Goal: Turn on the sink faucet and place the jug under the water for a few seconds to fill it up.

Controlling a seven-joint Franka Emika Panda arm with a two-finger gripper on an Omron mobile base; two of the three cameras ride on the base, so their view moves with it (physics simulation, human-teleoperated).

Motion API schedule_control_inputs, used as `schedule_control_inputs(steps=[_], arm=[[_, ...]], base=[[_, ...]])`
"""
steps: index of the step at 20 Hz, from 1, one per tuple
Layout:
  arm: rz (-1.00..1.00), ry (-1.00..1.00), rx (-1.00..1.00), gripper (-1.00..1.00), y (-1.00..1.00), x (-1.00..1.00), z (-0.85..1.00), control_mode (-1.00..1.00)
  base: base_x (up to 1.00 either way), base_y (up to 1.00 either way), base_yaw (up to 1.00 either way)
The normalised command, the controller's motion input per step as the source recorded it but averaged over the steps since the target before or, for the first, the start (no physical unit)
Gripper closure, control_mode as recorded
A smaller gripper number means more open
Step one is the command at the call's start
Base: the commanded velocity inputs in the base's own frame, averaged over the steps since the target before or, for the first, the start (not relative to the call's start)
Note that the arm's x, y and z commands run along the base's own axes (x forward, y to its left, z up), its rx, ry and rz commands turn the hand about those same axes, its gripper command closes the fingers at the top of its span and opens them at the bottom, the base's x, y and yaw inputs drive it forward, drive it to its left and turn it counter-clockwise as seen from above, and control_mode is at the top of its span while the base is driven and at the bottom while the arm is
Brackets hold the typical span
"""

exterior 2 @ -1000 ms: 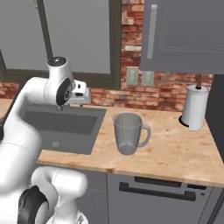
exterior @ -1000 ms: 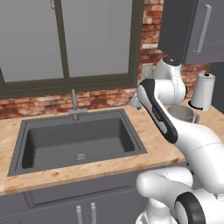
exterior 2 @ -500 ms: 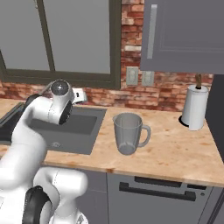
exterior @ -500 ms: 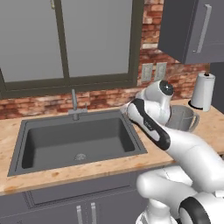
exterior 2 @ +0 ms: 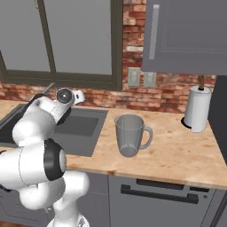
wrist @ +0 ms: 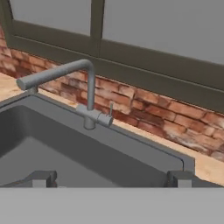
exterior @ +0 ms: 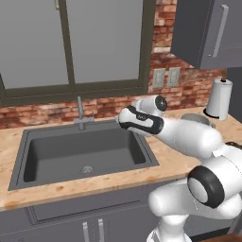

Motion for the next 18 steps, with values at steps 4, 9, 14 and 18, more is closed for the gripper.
schedule_control_inputs(steps=[4,9,14,18], arm=[[0.00,-0.08,0.00,-1.00,0.48,0.70,-0.17,-1.00],[0.00,-0.08,0.01,-1.00,0.17,0.51,-0.01,-1.00],[0.01,-0.09,0.00,-1.00,0.00,0.22,-0.08,-1.00],[0.03,-0.15,0.00,-1.00,-0.04,0.00,-0.27,-1.00]], base=[[0.00,0.00,0.00],[0.00,0.00,0.00],[0.00,0.00,0.00],[0.00,0.00,0.00]])
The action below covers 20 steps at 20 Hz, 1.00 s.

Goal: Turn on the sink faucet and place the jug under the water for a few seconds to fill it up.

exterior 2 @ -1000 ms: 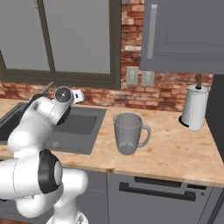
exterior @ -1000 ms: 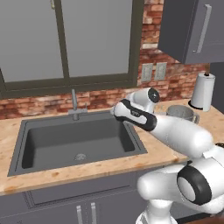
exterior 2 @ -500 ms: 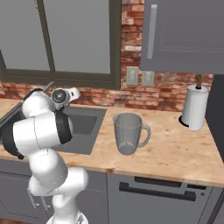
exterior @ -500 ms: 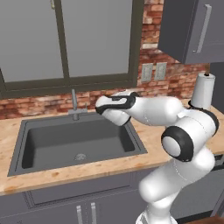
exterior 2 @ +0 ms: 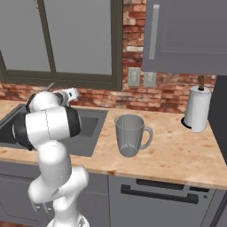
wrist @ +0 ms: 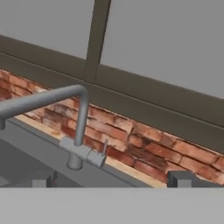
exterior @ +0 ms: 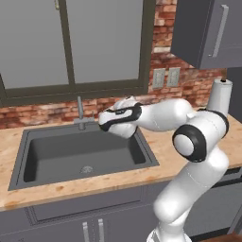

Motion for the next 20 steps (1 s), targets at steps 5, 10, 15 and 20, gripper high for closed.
schedule_control_inputs(steps=[5,10,15,20], arm=[[0.00,-0.03,0.00,-1.00,0.00,0.12,-0.37,-1.00],[0.00,0.00,0.00,-1.00,-0.12,0.10,-0.24,-1.00],[0.00,0.07,0.01,-1.00,-0.14,0.06,0.00,-1.00],[0.06,0.15,0.00,-1.00,0.14,0.14,0.00,-1.00]], base=[[0.00,0.00,0.00],[0.00,0.00,0.00],[0.00,0.00,0.00],[0.00,0.00,0.00]])
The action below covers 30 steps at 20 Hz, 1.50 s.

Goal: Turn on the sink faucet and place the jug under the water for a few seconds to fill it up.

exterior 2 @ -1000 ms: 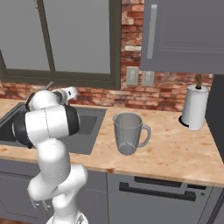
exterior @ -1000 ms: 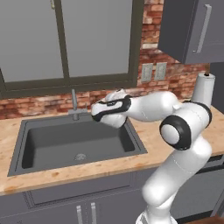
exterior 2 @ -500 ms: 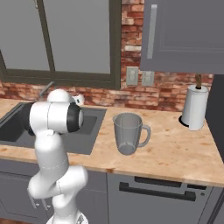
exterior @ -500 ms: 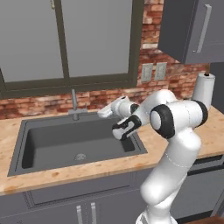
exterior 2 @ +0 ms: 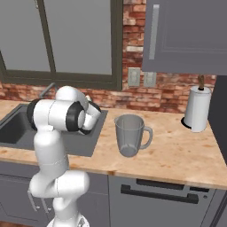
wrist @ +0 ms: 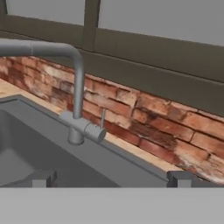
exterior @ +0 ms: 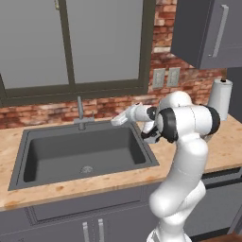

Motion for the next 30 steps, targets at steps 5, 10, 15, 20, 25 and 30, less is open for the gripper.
schedule_control_inputs(steps=[5,10,15,20,25,30], arm=[[0.17,0.09,0.01,-1.00,0.51,0.18,-0.25,-1.00],[0.21,0.01,0.05,-1.00,0.41,0.28,-0.34,-1.00],[0.27,-0.04,0.07,-1.00,0.03,0.38,-0.42,-1.00],[0.27,-0.09,0.07,-1.00,0.00,0.20,-0.54,-1.00],[0.22,-0.03,0.08,-1.00,0.00,0.24,-0.35,-1.00],[0.03,0.00,0.05,-1.00,-0.16,0.13,-0.07,-1.00]], base=[[0.00,0.00,0.00],[0.00,0.00,0.00],[0.00,0.00,0.00],[0.00,0.00,0.00],[0.00,0.00,0.00],[0.00,0.00,0.00]])
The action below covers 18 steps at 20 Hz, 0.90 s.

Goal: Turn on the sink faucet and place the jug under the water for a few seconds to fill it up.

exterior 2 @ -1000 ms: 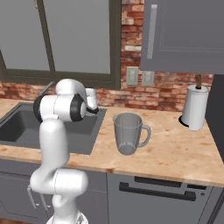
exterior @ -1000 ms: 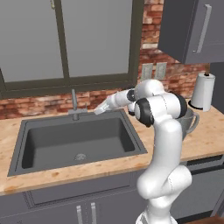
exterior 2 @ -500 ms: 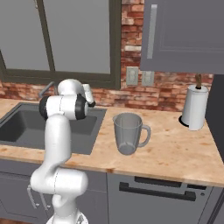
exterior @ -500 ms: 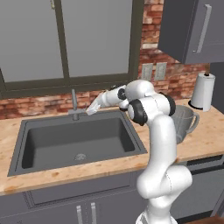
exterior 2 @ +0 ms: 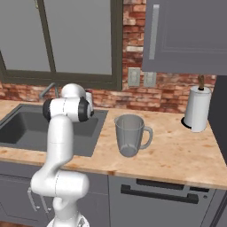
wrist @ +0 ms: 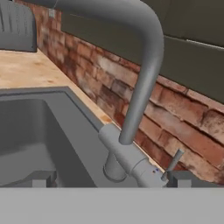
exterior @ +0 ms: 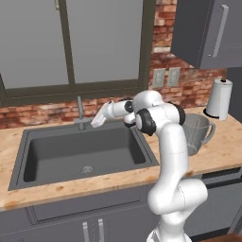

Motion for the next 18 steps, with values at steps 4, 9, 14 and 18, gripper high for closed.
schedule_control_inputs(steps=[4,9,14,18], arm=[[0.00,0.00,0.05,-1.00,-0.36,0.07,0.00,-1.00],[0.00,0.00,0.05,-1.00,-0.29,0.18,-0.03,-1.00],[0.01,-0.02,0.03,-1.00,0.07,0.42,-0.23,-1.00],[0.06,-0.11,0.05,-1.00,0.10,0.53,-0.32,-1.00]], base=[[0.00,0.00,0.00],[0.00,0.00,0.00],[0.00,0.00,0.00],[0.00,0.00,0.00]])
